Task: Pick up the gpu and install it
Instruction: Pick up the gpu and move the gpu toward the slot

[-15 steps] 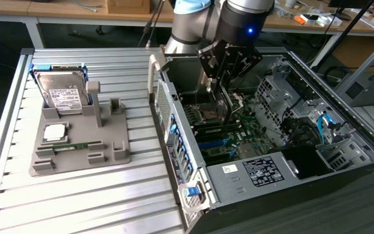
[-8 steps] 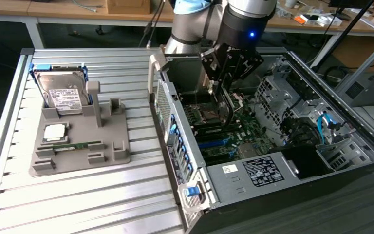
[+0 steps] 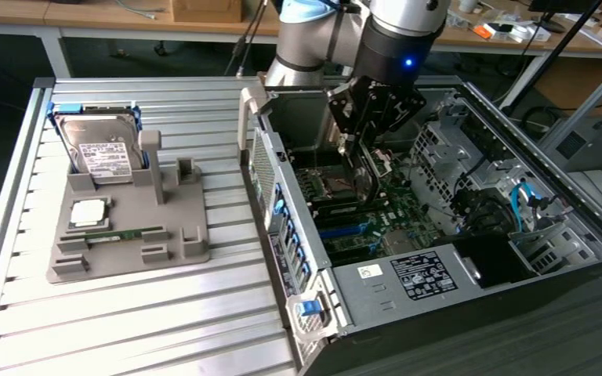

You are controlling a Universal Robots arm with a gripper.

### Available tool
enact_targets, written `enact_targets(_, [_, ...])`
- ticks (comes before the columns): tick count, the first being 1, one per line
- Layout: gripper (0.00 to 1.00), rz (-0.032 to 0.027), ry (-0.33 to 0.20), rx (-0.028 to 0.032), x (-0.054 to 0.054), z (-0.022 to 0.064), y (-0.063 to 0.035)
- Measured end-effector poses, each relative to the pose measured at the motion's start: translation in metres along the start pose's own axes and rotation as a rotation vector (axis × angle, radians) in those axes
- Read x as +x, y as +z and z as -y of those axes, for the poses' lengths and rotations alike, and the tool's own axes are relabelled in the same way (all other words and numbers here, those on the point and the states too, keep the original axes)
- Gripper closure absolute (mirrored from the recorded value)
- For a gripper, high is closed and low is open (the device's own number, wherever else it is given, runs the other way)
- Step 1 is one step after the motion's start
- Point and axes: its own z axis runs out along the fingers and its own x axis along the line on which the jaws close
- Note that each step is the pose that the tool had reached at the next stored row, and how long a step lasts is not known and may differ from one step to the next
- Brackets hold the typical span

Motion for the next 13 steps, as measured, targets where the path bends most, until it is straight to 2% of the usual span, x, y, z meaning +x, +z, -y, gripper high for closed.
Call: enact_targets(13, [0.73, 0.0000, 0.000, 0.0012, -0.012, -0.0012, 0.0128])
